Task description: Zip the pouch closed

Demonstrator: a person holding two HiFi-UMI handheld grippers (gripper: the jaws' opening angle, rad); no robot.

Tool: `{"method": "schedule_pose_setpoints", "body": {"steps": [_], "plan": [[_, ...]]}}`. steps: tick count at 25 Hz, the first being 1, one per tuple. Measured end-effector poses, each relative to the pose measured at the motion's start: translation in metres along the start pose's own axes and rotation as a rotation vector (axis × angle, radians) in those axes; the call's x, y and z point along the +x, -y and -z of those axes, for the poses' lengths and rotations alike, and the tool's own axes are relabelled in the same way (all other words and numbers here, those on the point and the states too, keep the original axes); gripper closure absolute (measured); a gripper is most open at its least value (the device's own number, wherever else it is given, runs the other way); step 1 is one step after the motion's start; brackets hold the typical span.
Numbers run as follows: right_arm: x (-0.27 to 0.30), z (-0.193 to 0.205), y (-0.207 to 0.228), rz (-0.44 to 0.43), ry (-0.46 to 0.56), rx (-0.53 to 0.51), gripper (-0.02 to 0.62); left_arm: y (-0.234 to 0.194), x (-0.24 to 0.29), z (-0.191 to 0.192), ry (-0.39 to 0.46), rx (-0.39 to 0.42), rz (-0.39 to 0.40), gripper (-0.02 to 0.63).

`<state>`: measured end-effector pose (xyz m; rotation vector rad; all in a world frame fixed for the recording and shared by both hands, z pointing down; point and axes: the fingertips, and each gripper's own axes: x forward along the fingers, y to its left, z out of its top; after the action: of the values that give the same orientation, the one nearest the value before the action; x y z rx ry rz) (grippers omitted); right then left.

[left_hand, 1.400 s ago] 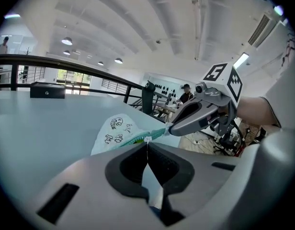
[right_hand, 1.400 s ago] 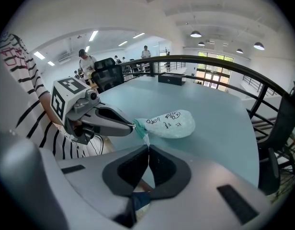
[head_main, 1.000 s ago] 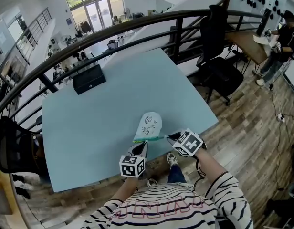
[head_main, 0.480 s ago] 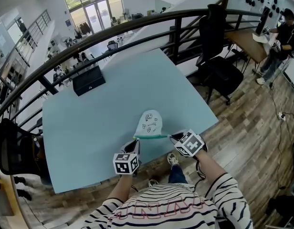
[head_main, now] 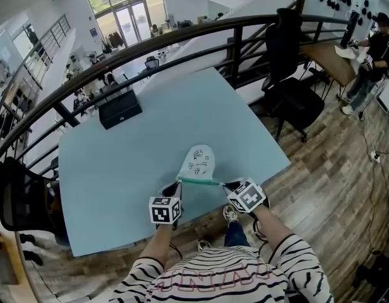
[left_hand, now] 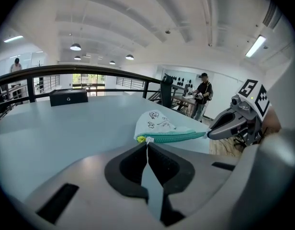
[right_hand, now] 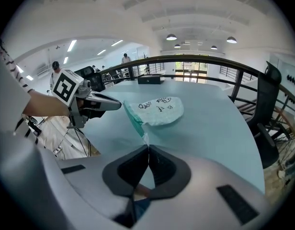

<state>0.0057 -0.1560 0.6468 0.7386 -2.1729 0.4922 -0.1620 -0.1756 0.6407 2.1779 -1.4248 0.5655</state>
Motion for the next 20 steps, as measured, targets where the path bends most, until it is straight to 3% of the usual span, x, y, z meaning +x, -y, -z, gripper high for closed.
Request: {"method": "schedule_pose_setpoints", "body": {"steps": [7,12,20], "plan": [[0.017,0.007,-0.01,0.029,0.005,0.031,0.566,-0.014,0.014,0.025,-0.131,0.068,-0.04,0.578],[0.024,0.012,-0.011,0.056,0.022,0.031,0.565,-0.017,0.02,0.04,-0.215,0.072,-0.053,0.578],[0.023,0.026,0.003,0.134,0.043,0.073,0.565,-0.024,0.022,0.052,-0.27,0.074,-0.082,0.578]]}}
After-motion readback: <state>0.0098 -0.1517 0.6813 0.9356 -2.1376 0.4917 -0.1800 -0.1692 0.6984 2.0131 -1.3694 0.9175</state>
